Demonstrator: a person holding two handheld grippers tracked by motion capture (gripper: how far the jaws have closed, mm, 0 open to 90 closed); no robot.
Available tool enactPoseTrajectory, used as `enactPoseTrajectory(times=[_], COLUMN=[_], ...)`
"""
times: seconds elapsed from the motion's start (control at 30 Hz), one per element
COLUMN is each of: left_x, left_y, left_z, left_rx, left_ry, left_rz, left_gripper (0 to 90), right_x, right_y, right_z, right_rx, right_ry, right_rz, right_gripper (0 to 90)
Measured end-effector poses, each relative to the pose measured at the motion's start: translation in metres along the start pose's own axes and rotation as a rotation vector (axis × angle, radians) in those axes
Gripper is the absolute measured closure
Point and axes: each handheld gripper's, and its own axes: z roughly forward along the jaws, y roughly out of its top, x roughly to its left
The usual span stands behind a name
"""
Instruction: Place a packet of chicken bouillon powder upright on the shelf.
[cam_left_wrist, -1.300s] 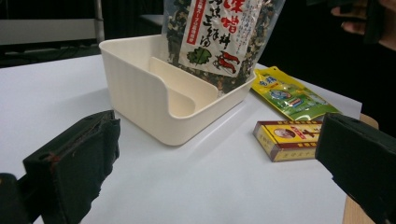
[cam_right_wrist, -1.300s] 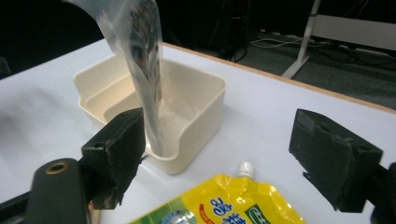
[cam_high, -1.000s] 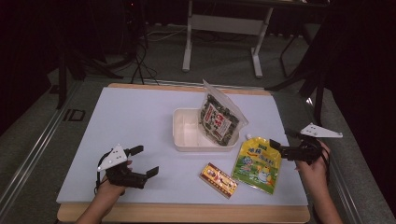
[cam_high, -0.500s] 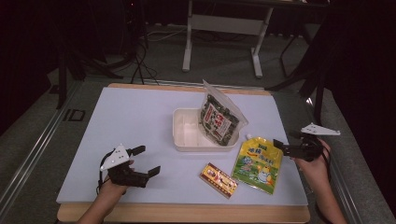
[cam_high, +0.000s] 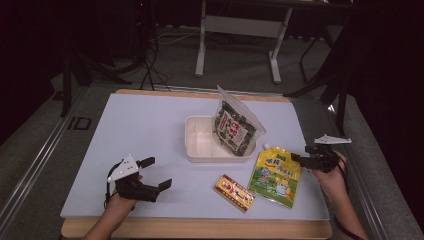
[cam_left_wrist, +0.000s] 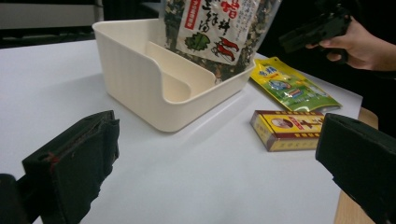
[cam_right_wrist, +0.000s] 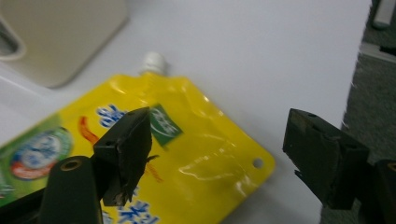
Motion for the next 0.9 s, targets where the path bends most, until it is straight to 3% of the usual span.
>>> enactPoseTrajectory(times=[0.27,0.67,0.9], left_x=[-0.002,-0.002,-0.002], left_y=[-0.002,-0.002,-0.003], left_z=[0.003,0.004,0.005], left_rx=[-0.012,-0.003,0.009], left_ry=[-0.041,-0.046,-0.052], left_rz=[0.008,0.008,0.01], left_gripper=[0.0,0.0,0.0], right_x=[-0.012,-0.02,-0.024], right_y=[-0.012,-0.021,-0.021], right_z=[0.012,0.025,0.027], right_rx=[0.055,0.131,0.141], right_ry=[-0.01,-0.008,0.003], right_rz=[0.037,0.075,0.104], right_gripper=[24.6,27.3,26.8])
